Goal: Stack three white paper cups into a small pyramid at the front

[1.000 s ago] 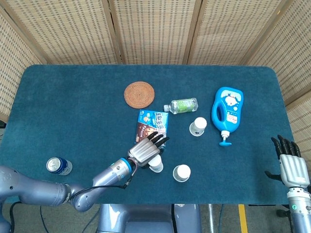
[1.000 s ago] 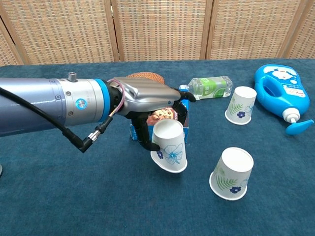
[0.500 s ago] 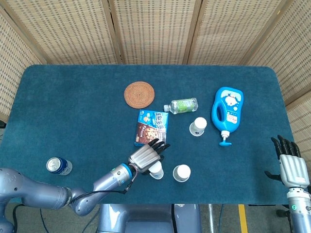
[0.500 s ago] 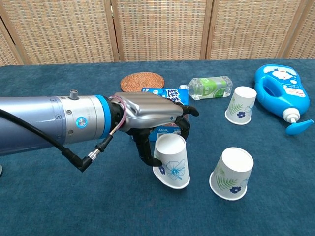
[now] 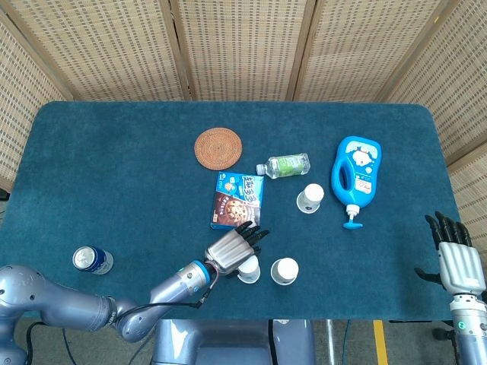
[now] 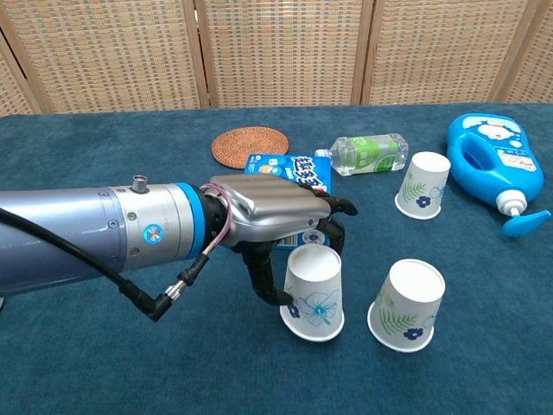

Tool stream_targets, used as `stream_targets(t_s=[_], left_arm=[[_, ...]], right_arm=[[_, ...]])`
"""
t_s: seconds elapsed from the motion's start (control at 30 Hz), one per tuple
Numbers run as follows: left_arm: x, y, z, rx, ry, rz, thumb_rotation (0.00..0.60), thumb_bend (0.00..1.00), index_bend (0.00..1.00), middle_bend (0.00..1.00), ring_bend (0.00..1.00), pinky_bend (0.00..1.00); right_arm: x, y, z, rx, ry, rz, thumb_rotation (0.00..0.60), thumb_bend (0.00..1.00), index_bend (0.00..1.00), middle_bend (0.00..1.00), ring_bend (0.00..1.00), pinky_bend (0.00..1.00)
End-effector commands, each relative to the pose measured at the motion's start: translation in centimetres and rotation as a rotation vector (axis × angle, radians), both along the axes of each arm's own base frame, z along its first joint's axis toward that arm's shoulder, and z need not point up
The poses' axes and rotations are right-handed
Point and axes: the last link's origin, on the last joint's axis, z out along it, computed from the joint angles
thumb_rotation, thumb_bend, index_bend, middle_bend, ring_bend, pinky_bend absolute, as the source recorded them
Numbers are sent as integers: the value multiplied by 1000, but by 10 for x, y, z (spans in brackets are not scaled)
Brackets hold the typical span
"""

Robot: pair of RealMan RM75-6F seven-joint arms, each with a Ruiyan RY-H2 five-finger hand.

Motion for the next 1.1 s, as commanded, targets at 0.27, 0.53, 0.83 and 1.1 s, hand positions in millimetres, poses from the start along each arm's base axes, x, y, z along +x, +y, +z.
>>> stream_targets(t_s=[0.27, 0.53, 0.83, 1.1], left_arm=[[1, -3, -4, 8, -19, 7, 600, 242, 254, 0, 0, 11], [0, 5, 14, 45, -68, 27, 600, 241, 165, 0, 0, 0], [-10, 29, 76, 160, -176, 103, 600, 241, 161, 0, 0, 0], [-66, 29, 143, 358, -216, 189, 600, 241, 154, 0, 0, 0]], right_arm=[[2, 1, 0, 2, -3, 8, 600, 128, 64, 0, 0, 73], [4, 1, -2, 9, -2, 15, 600, 126, 64, 0, 0, 73], [5, 3, 0, 5, -6, 18, 600, 126, 64, 0, 0, 73], [7, 3, -3, 15, -1, 27, 600, 126, 64, 0, 0, 73]])
